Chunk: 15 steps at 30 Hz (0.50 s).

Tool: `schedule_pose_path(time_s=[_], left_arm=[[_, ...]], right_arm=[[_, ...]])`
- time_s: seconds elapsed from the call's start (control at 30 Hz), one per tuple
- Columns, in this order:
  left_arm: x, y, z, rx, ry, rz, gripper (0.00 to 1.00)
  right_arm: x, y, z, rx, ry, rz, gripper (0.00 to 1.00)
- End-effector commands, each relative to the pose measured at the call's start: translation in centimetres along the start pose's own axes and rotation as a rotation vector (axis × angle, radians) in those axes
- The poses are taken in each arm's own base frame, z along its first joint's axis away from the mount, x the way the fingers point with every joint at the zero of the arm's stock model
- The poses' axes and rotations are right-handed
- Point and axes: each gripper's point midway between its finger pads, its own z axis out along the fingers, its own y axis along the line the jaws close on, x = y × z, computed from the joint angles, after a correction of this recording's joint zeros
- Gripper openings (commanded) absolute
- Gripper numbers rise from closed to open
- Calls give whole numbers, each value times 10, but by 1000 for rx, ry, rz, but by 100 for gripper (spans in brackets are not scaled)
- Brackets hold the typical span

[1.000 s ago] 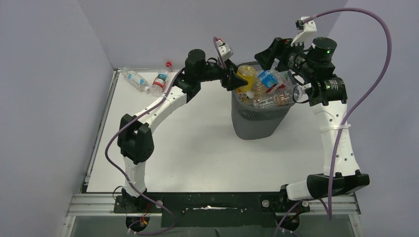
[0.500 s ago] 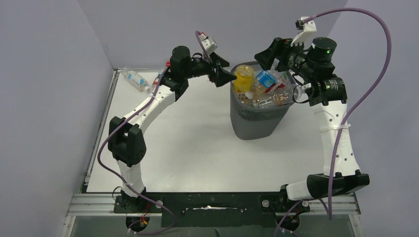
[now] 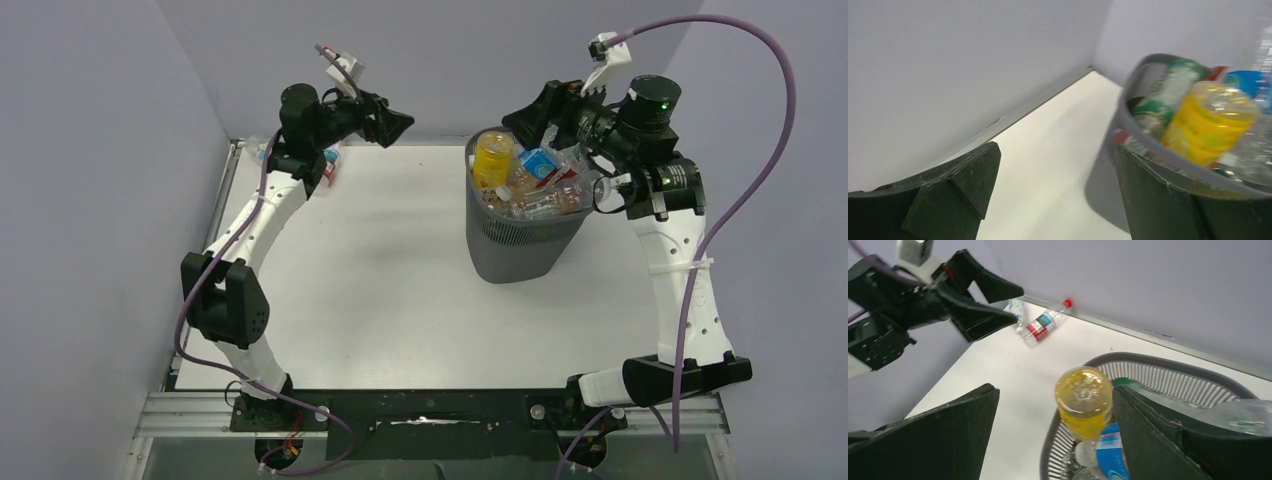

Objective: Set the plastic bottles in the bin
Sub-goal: Place the plastic bottle in the trash bin, then pick up the plastic bottle at the center of the board.

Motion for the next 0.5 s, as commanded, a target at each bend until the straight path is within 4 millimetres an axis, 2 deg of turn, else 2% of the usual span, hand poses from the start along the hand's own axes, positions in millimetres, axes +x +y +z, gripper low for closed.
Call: schedule_pose_path(time_s=[0.0,0.07,0.2,0.37,0.47], left_arm=[[9,74,-39,-309,15,46,85],[24,112,-54,-443,41,62,86],[60,171,-74,-636,112,67,86],[104,230,-88,-795,200,66,86],[123,258,-92,-869,240,93,86]], right_arm=[[-3,58,-18,-132,-1,-86,88],[8,68,-17,-144,22,-95,88],[30,77,-15,-172,51,-75,89],[60,90,-5,-201,111,-63,89],[75,99,0,-223,139,-63,89]])
